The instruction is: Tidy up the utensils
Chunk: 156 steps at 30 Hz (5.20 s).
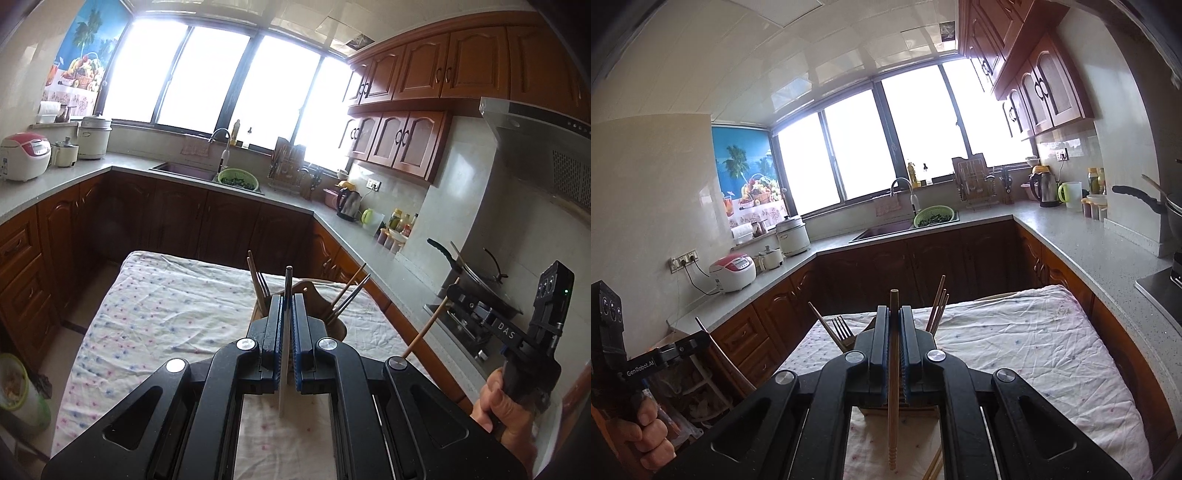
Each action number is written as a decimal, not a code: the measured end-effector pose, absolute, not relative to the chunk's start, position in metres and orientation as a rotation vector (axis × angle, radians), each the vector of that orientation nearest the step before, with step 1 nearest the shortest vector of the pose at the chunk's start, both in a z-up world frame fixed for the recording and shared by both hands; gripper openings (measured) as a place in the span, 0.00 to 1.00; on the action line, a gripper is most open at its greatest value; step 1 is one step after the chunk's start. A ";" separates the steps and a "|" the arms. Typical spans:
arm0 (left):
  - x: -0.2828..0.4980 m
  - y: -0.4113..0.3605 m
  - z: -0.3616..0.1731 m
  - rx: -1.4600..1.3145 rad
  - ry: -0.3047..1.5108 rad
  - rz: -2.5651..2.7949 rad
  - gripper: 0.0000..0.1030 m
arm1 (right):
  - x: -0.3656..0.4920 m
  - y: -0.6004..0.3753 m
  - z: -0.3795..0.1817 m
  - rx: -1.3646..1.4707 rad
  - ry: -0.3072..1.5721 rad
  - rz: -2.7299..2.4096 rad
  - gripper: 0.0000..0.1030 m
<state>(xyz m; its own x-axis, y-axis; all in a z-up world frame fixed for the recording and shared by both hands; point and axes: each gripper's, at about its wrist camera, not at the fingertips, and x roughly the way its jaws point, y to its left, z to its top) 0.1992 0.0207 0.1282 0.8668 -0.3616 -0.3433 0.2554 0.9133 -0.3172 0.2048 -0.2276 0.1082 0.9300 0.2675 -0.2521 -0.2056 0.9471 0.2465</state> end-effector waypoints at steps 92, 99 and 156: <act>0.370 -0.026 0.050 -0.297 0.558 -0.249 0.03 | 0.359 -0.237 0.047 0.309 0.416 0.143 0.06; 0.370 -0.028 0.050 -0.289 0.560 -0.246 0.03 | 0.360 -0.235 0.049 0.305 0.421 0.154 0.11; 0.111 -0.001 0.047 -0.041 0.319 -0.040 1.00 | 0.133 -0.199 0.018 0.163 0.311 0.293 1.00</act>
